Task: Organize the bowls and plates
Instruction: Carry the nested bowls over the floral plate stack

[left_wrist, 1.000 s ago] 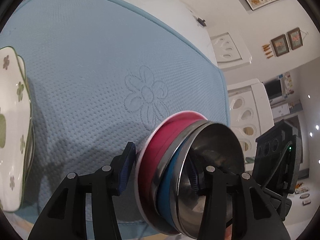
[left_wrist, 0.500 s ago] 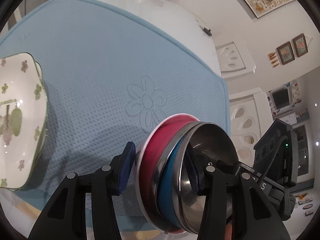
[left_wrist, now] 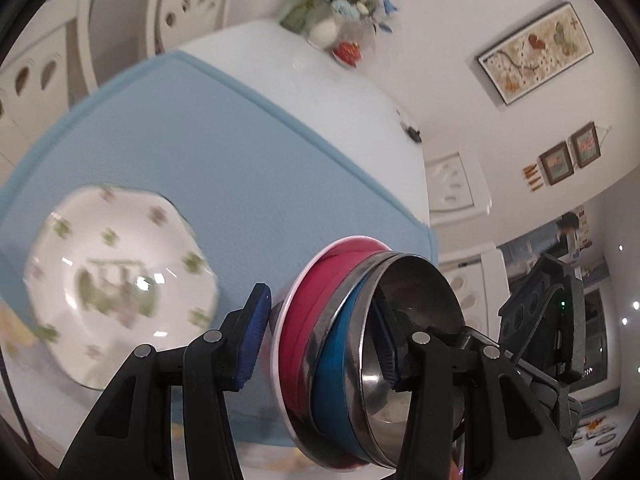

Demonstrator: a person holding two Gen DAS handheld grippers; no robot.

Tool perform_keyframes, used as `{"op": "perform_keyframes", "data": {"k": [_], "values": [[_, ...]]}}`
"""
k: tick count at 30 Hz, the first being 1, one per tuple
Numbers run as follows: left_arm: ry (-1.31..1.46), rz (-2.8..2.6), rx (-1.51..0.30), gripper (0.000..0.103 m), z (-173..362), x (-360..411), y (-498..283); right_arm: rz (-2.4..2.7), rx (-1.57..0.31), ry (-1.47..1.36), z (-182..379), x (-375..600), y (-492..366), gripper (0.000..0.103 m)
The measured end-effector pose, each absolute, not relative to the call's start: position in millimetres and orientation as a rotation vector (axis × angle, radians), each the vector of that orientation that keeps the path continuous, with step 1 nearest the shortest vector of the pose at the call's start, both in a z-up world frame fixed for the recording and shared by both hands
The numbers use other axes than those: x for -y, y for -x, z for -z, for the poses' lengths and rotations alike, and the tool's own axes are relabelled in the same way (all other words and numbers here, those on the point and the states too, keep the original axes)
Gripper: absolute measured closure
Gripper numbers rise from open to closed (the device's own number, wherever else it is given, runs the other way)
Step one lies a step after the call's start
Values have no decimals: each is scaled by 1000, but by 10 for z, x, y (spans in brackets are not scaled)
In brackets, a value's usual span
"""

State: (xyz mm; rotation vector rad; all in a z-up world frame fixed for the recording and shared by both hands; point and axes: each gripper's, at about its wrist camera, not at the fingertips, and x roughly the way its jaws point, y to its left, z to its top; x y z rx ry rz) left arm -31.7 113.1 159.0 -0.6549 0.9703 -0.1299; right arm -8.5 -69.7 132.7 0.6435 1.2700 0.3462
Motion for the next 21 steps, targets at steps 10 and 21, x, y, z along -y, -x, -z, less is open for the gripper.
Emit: {"op": "perform_keyframes", "data": {"k": [10,21], "values": [[663,78,-945,59,-1612,-2057,407,-396,-1293,-619,-1407,-487,159,38],[726,82,-1029,59,-1102,-2617,511,-360,-1394,-589,-949,-1018,86,38]]}}
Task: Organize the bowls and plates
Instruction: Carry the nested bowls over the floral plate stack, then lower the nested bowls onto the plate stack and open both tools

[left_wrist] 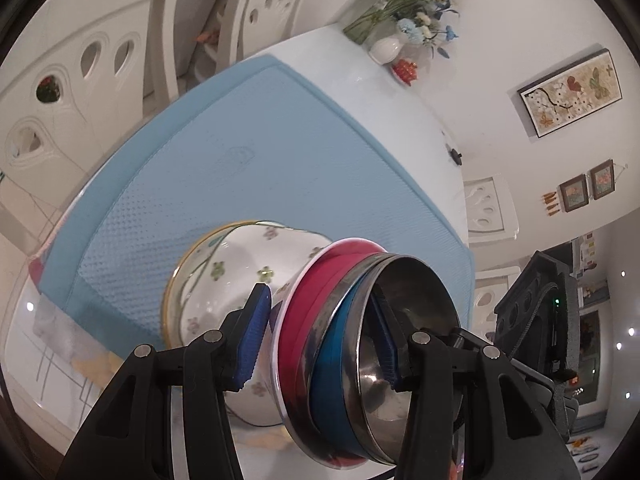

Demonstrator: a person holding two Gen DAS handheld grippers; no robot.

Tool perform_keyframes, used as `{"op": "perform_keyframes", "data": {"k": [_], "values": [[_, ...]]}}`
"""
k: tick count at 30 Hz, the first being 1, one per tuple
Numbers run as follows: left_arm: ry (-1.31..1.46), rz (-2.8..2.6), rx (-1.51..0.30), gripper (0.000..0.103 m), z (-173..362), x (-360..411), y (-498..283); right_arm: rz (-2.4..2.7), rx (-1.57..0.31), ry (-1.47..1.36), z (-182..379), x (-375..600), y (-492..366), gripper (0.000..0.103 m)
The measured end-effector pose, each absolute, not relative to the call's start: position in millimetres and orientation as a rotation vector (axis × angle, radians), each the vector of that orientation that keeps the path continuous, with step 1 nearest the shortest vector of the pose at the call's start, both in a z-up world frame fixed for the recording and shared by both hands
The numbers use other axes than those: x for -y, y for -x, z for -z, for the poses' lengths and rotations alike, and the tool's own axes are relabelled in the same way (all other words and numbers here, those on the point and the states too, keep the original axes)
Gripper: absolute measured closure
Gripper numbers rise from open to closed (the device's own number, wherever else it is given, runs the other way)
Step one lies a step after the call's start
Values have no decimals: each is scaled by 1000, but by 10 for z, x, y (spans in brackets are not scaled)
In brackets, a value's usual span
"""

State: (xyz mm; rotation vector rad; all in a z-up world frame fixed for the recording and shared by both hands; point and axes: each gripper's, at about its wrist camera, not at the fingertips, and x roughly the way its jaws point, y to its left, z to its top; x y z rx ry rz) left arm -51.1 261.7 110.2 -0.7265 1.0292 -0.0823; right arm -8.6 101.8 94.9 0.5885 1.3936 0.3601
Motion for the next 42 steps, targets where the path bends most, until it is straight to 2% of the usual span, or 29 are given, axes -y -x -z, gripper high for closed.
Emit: {"op": "perform_keyframes", "data": {"k": [17,28,35,42], "values": [[722,169,-1093,59,-712,-2687,351,-273,-1450,-559,-578,-1037,38,36],[740,181,-1101,59,-642,-2799,260,-269,-1437,-540,-605,-1126,-24,34],[682,252,-1059,56,-781,-2876,378,-305,-1396,-530,-797,-992,33,34],[674,274,-1053,56,-863,-3034,552,-305,-1252,-413,-1288,-899,201,34]]}}
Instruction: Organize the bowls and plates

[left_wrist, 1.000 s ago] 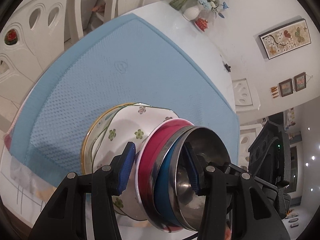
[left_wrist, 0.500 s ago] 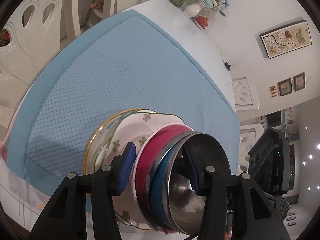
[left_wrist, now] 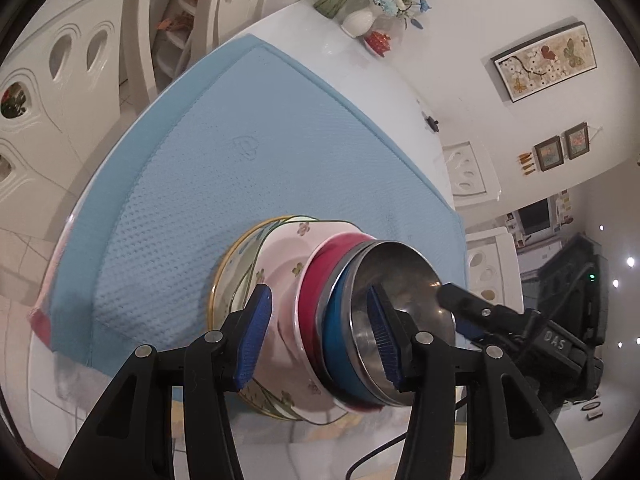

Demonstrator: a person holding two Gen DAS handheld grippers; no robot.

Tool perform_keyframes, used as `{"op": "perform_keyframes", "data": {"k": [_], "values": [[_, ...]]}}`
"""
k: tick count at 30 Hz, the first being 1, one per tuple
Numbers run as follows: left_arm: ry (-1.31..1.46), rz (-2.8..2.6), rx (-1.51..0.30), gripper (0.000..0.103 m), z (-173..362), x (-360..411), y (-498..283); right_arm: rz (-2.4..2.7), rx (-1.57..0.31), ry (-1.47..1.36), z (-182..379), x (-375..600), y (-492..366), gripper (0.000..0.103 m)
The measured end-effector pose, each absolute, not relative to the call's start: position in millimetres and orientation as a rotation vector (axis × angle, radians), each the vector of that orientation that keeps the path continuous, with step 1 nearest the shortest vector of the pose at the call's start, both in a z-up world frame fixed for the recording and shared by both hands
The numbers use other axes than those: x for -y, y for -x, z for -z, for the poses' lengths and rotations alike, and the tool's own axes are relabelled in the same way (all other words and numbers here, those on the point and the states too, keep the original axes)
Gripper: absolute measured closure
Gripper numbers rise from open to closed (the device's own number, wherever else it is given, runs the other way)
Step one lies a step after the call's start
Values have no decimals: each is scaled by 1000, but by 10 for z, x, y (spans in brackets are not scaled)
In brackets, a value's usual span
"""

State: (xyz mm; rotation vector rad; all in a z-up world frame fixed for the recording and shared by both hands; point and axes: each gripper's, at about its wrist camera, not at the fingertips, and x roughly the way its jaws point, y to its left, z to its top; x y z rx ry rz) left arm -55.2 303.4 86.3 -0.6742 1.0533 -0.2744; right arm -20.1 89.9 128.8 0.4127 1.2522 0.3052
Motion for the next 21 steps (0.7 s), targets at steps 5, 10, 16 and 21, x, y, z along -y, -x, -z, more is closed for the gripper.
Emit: {"op": "perform_keyframes", "data": {"k": [5,10,16,21], "values": [[564,301,-994,56,-1093,-2864,544,-293,-1175,-338,-1586,-946,394,34],[416,299,-918,56,-1387,-2587,593,-242,-1120,-235,-1751,-1020,701,34],[217,233,-739,39,-1867,-2231,882,-174,-1005,-117,-2100,-981,1007,34],[175,236,-671,28,-2173,-2075,1124,-114,-924,-185,-2359,-661,1260,32]]}}
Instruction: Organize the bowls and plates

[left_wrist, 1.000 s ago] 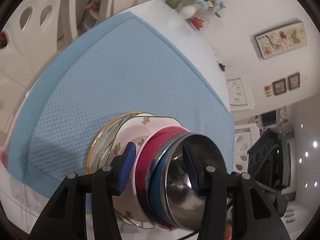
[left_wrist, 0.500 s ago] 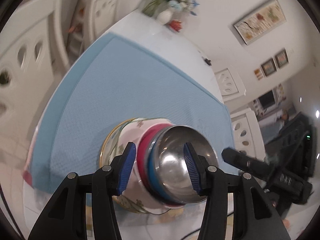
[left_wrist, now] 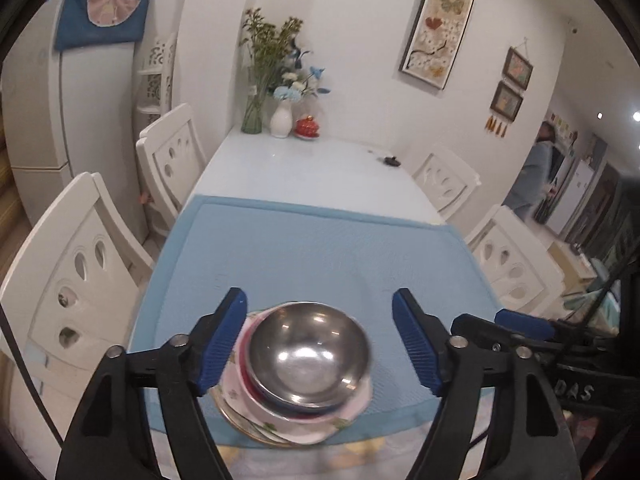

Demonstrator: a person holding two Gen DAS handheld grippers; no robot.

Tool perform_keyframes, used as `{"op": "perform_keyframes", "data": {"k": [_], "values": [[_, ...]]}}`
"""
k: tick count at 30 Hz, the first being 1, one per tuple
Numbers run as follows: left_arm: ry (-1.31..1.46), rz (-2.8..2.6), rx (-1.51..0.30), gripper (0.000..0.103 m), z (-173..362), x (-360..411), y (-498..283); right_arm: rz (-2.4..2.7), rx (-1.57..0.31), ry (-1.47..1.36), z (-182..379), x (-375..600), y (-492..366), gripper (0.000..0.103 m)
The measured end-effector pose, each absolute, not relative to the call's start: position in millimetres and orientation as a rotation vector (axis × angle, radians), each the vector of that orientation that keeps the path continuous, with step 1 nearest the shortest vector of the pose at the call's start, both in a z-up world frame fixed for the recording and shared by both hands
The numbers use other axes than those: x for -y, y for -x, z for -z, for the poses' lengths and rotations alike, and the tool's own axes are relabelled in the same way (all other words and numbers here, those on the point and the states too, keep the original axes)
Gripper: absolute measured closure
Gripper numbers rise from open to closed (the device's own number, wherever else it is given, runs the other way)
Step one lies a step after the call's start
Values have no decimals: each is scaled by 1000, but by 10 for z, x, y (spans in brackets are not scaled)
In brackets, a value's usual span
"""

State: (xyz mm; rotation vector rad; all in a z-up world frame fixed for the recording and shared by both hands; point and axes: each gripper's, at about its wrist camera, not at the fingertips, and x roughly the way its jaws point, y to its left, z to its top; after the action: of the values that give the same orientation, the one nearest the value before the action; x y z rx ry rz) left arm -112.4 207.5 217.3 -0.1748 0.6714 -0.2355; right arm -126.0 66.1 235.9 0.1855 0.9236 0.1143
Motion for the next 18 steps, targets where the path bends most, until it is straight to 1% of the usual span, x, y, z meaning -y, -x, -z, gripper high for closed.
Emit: {"op": "perform_keyframes", "data": {"k": [3,6,12,15,18], "values": [[179,209,-630,28,-2296,-2007,1363,-78,-915,-170,-2439,-535,1445,31],[144,175,-623,17,-2371,-1886,1584,-50,-904,-131,-2493,-512,1714,31],[175,88,-657,17,-2360,-1873,2077,-44,-919,-119,-2492,-514,2150,31],[165,34,-645,17,-2375,-1912,2311,-56,-925,-94,-2479,-604,2338,31],[141,-12,-643,12,-2387,-1964,2436,-50,-923,-64,-2494,-708,2456,31]]}}
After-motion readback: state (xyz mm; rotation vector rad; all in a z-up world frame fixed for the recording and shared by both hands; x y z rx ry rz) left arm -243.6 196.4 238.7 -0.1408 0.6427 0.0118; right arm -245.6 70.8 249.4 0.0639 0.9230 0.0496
